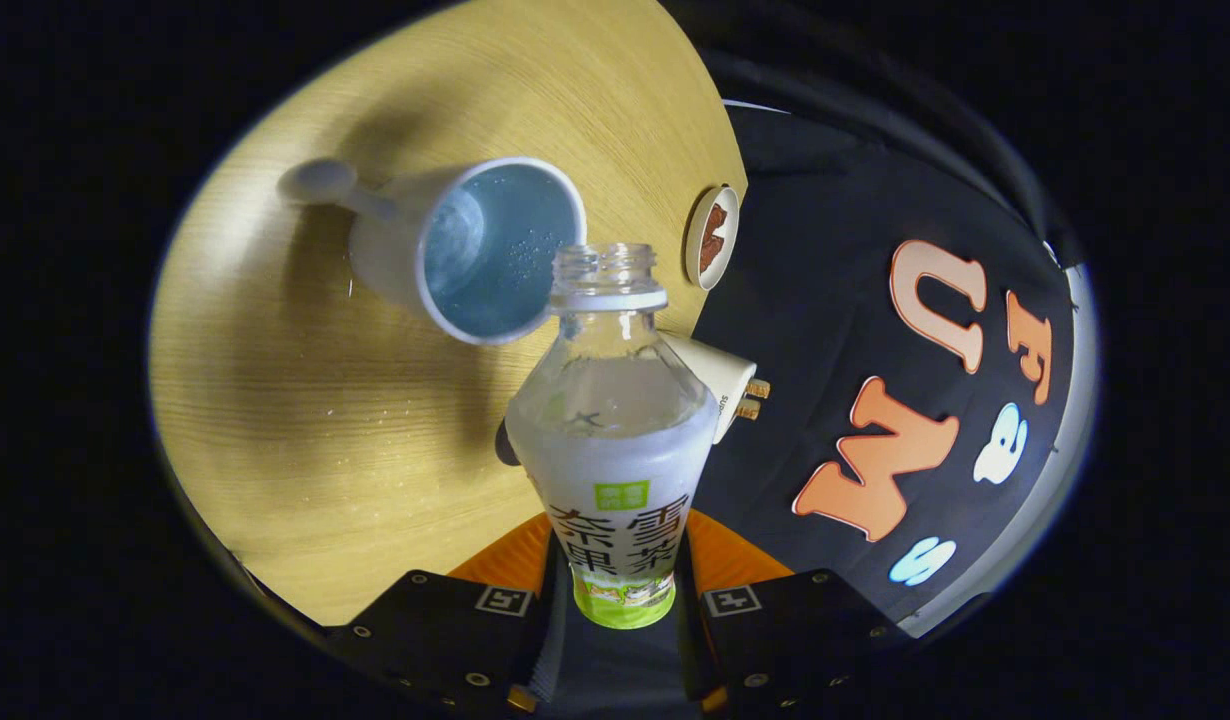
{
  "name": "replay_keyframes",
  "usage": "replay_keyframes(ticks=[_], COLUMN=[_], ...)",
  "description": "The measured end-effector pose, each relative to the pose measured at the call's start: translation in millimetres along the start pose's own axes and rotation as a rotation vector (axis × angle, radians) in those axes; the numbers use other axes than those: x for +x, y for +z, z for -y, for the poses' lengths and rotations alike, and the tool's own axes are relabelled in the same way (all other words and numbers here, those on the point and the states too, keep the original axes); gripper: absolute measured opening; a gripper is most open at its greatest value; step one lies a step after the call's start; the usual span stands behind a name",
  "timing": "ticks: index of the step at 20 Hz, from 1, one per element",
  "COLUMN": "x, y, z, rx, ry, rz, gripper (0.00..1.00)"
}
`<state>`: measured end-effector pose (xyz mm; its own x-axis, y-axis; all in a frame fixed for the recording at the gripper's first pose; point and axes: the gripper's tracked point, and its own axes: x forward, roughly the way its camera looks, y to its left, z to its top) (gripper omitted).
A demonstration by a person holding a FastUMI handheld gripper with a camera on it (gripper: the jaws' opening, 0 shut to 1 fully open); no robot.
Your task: Take the bottle from table, then pour the juice into the cup, finally place the bottle on the coaster
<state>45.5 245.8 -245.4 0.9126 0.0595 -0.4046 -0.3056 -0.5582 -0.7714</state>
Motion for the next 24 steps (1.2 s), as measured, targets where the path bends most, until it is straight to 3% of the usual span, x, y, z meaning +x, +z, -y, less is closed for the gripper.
replay_keyframes(ticks=[13,24], x=[-6.9,4.4], y=[-11.4,-53.7], z=[-2.2,15.3], rx=[0.757,1.354], ry=[0.140,0.110], rz=[0.060,0.138], gripper=[0.48,0.48])
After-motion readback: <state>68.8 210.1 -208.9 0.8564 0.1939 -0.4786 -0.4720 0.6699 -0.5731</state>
